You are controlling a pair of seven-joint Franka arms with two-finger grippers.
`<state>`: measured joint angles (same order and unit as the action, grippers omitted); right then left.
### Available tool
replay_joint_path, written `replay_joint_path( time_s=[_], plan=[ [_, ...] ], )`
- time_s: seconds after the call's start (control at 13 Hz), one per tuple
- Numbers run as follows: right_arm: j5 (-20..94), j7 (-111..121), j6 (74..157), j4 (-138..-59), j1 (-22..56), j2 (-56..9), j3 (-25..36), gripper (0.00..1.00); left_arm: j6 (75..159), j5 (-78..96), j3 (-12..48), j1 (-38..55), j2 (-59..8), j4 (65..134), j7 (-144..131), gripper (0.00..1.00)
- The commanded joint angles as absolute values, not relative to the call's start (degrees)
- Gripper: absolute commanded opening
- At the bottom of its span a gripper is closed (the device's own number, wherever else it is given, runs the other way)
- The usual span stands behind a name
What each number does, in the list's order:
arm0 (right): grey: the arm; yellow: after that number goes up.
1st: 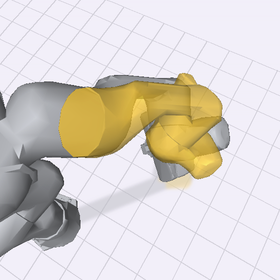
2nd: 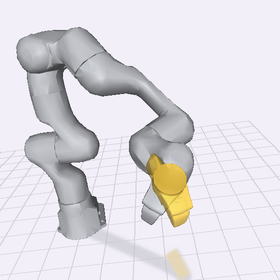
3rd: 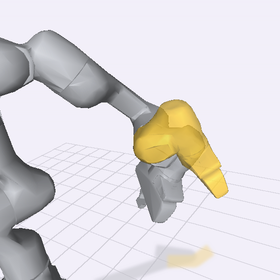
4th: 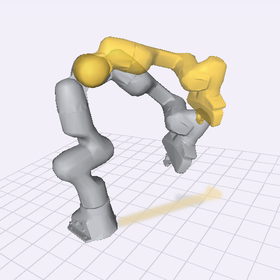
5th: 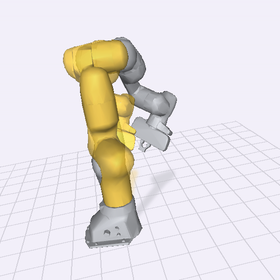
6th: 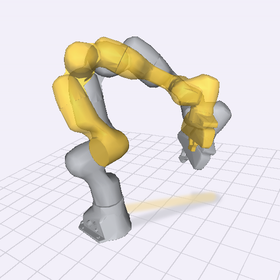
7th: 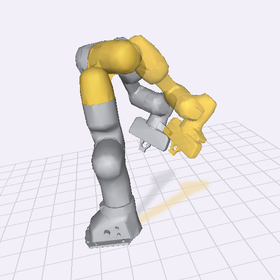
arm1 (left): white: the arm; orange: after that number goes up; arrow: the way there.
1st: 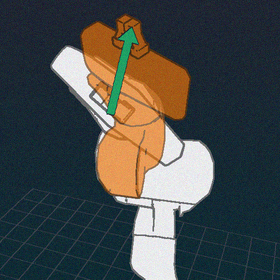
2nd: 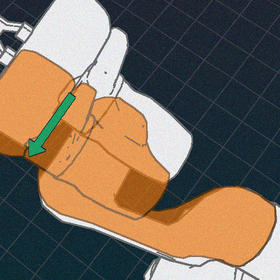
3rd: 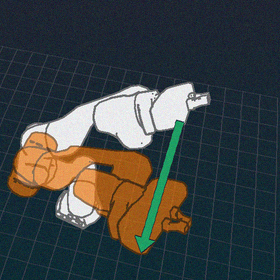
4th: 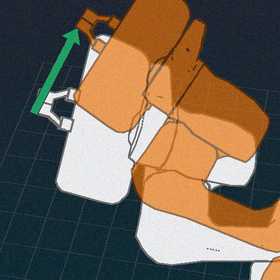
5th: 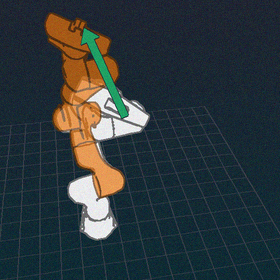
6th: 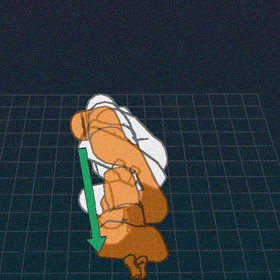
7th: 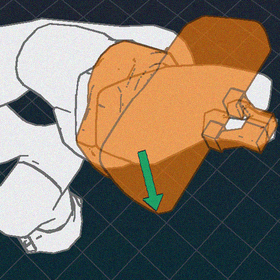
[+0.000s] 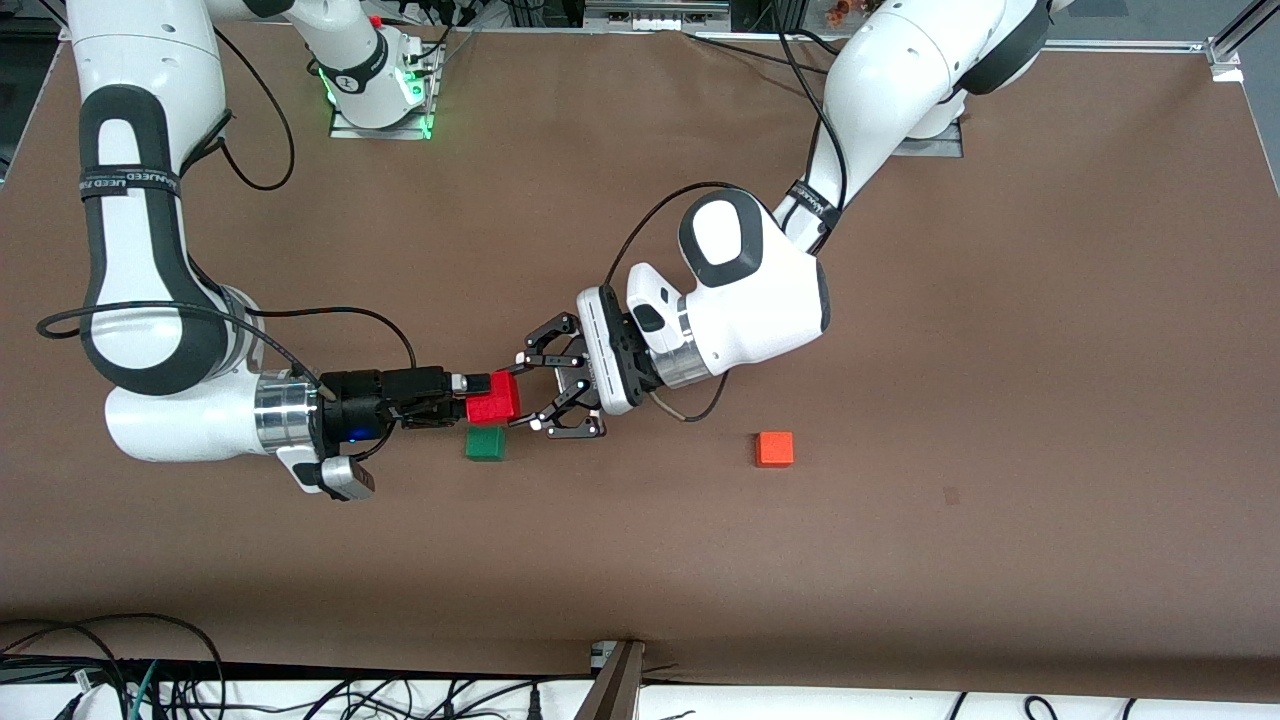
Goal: Pass red block to right arm, stack on blue
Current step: 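Close the right gripper on the red cube held by the left gripper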
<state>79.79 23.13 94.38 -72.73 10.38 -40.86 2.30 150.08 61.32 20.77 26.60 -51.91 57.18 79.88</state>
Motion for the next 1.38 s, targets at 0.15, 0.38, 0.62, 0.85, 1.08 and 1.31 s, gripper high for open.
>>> replay_joint_path(
  time_s=[0.15,0.38,0.62,0.85,1.08,1.31],
  plan=[
    [80.6,22.9,94.4,-71.8,10.4,-41.1,2.3,0.0,150.6,61.1,19.8,27.2,-50.2,58.5,78.7,0.0],
    [80.7,22.9,94.4,-71.7,10.4,-41.0,2.3,0.0,150.6,61.1,19.8,27.2,-50.2,58.5,78.7,0.0],
    [80.7,22.8,94.4,-71.7,10.3,-41.0,2.4,0.0,155.4,61.3,19.9,28.3,-50.2,58.5,78.6,0.0],
    [80.6,22.9,94.7,-70.9,10.0,-41.0,2.5,0.0,158.5,61.2,19.8,29.6,-50.3,58.5,76.4,0.2],
    [80.6,22.9,94.9,-70.8,10.0,-41.0,2.5,0.0,158.2,60.9,18.7,28.8,-50.2,58.3,76.5,1.0],
    [80.6,22.9,94.9,-70.8,10.0,-41.0,2.5,0.0,157.9,61.0,18.7,28.0,-49.8,58.4,76.5,1.0]
  ],
)
